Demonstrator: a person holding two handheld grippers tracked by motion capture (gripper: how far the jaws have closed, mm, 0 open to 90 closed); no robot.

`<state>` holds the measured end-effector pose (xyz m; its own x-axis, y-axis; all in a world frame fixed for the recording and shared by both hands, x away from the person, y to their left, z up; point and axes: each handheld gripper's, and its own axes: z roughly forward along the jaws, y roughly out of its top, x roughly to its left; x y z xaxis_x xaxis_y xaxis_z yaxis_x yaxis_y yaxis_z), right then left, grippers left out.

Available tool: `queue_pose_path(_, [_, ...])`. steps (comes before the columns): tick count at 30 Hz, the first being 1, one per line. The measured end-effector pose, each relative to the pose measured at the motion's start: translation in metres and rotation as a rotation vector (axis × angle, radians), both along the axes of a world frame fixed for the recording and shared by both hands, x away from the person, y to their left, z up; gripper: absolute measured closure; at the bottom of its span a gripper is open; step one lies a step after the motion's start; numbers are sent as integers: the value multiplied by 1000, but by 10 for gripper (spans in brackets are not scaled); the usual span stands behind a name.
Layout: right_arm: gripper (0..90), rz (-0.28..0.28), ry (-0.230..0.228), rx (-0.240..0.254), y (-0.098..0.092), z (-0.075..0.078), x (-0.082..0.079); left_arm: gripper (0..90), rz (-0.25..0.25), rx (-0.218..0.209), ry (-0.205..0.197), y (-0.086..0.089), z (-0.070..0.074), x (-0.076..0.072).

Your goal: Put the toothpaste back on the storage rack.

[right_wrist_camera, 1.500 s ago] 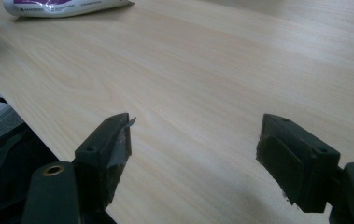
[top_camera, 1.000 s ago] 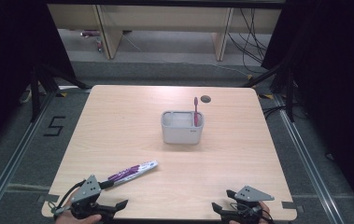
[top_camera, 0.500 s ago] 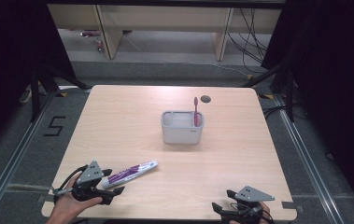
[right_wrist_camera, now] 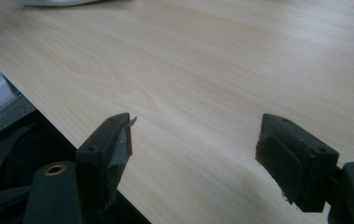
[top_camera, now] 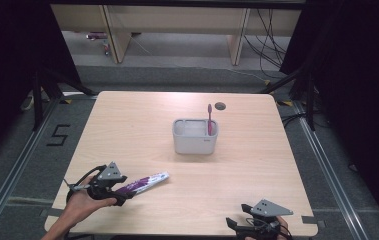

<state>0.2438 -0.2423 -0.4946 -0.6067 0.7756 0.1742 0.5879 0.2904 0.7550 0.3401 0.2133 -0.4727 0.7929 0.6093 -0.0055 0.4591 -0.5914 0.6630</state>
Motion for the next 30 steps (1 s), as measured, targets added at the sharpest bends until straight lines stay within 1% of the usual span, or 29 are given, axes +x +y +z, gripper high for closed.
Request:
queue_pose_path(1, [269, 2, 0, 1, 0, 0, 0, 363, -13, 18, 12, -1, 1, 3])
queue_pose_path(2, [268, 7, -13, -8, -1, -1, 1, 368, -8, 14, 12, -2, 0, 5])
queue_pose_path(3, [269, 15, -16, -8, -1, -1, 2, 377, -13, 26, 18, -3, 0, 7])
queue_pose_path(4, [269, 15, -16, -8, -1, -1, 2, 379, -13, 26, 18, -3, 0, 7])
queue_pose_path(5, [268, 22, 13, -5, 0, -1, 1, 380, -18, 43, 27, -6, -1, 10])
queue_pose_path(6, [268, 22, 13, -5, 0, -1, 1, 381, -18, 43, 27, -6, -1, 10])
queue_pose_path(7, [269, 21, -3, -19, 0, -1, 1, 389, -28, 62, 41, -8, -1, 15])
queue_pose_path(9, [269, 20, -7, -22, 0, -1, 1, 394, -26, 68, 47, -9, -2, 17])
queue_pose_path(10, [269, 10, 11, -1, 2, -1, 0, 412, -32, 73, 57, -11, -4, 20])
queue_pose_path(11, [268, 26, -6, -16, 1, -1, 1, 421, -36, 83, 67, -11, -4, 21])
queue_pose_path(13, [269, 28, -2, -19, 1, -1, 1, 441, -39, 82, 70, -12, -5, 24])
queue_pose_path(14, [269, 30, 5, -16, 1, -1, 1, 454, -42, 93, 79, -13, -5, 25])
queue_pose_path(15, [269, 30, 5, -16, 1, -1, 1, 463, -42, 93, 79, -13, -5, 25])
queue_pose_path(16, [269, 3, 29, 1, 2, -1, -1, 468, -56, 108, 84, -13, -5, 28])
queue_pose_path(17, [269, 5, 27, -1, 2, -1, -1, 469, -65, 120, 101, -14, -5, 31])
queue_pose_path(18, [268, 31, -4, -15, 1, -1, 2, 472, -68, 127, 109, -15, -5, 32])
queue_pose_path(19, [268, 31, -4, -15, 1, -1, 2, 476, -68, 127, 109, -15, -5, 32])
queue_pose_path(20, [269, 28, -1, -14, 1, -1, 1, 476, -69, 136, 121, -16, -5, 34])
queue_pose_path(21, [269, 24, -6, -20, 0, -1, 1, 481, -66, 143, 131, -17, -6, 36])
queue_pose_path(22, [269, 24, -6, -19, 1, -1, 1, 481, -62, 141, 146, -18, -8, 39])
queue_pose_path(25, [269, 34, 0, -18, 1, -1, 2, 491, -60, 143, 157, -19, -9, 42])
queue_pose_path(29, [269, 27, 4, -17, 1, -1, 1, 499, -65, 146, 185, -23, -9, 44])
queue_pose_path(30, [269, 27, 4, -17, 1, -1, 1, 502, -65, 146, 185, -23, -9, 44])
